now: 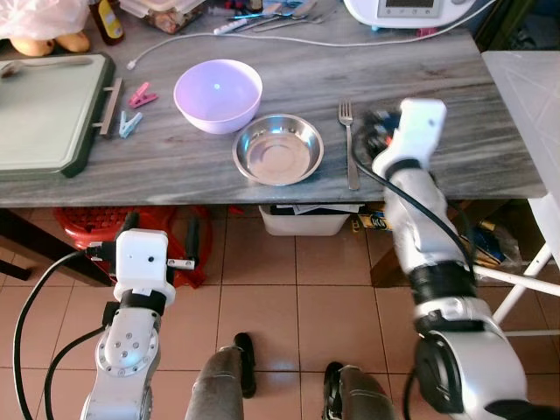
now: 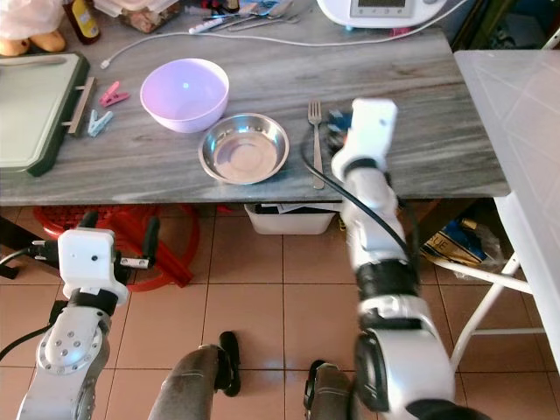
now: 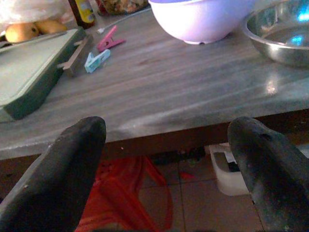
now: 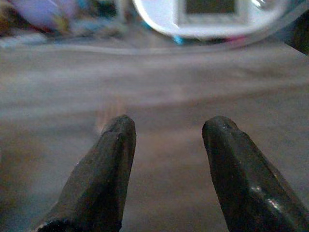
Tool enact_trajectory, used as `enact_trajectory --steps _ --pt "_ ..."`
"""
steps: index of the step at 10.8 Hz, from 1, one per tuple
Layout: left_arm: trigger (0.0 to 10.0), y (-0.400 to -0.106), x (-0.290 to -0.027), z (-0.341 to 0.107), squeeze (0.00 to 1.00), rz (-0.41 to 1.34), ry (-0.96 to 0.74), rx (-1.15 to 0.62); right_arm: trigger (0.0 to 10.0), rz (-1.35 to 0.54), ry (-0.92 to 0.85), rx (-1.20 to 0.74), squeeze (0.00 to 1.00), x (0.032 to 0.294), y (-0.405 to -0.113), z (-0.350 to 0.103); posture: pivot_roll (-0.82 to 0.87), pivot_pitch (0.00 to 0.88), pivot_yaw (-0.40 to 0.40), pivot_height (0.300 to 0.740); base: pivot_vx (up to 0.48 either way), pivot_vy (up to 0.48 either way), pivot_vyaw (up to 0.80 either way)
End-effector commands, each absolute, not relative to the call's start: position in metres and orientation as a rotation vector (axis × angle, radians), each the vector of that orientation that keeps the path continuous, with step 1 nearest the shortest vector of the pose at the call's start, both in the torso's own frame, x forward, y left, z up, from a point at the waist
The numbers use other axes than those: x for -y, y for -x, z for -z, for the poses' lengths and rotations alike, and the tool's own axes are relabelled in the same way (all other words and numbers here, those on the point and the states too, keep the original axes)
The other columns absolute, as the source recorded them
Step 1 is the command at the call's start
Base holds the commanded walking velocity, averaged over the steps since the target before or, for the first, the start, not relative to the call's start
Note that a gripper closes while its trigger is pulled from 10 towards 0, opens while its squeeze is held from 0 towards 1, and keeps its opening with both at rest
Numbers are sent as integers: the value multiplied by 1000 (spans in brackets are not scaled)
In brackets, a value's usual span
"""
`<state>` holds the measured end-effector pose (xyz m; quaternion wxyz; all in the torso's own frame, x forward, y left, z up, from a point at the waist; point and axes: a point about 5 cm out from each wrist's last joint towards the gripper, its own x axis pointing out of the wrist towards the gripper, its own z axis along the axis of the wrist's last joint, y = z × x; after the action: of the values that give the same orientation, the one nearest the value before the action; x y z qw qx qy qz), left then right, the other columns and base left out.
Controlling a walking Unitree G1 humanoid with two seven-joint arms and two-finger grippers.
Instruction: Setting the table
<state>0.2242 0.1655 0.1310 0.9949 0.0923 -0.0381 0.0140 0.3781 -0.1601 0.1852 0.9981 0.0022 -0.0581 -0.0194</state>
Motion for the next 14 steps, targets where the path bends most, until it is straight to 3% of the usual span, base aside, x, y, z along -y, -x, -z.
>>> enact_trajectory --steps 1,6,14 --pt "10000 -222 -167 -127 0 -30 -186 61 10000 93 34 73 0 167 -375 -178 101 203 35 740 0 0 0" --pt "10000 -210 -168 -127 0 1 -195 26 10000 98 82 -41 0 179 -393 -183 129 276 68 740 0 0 0" --pt "10000 -198 -175 -129 0 16 -225 -16 10000 -113 71 -97 0 152 -411 -194 175 309 91 740 0 0 0"
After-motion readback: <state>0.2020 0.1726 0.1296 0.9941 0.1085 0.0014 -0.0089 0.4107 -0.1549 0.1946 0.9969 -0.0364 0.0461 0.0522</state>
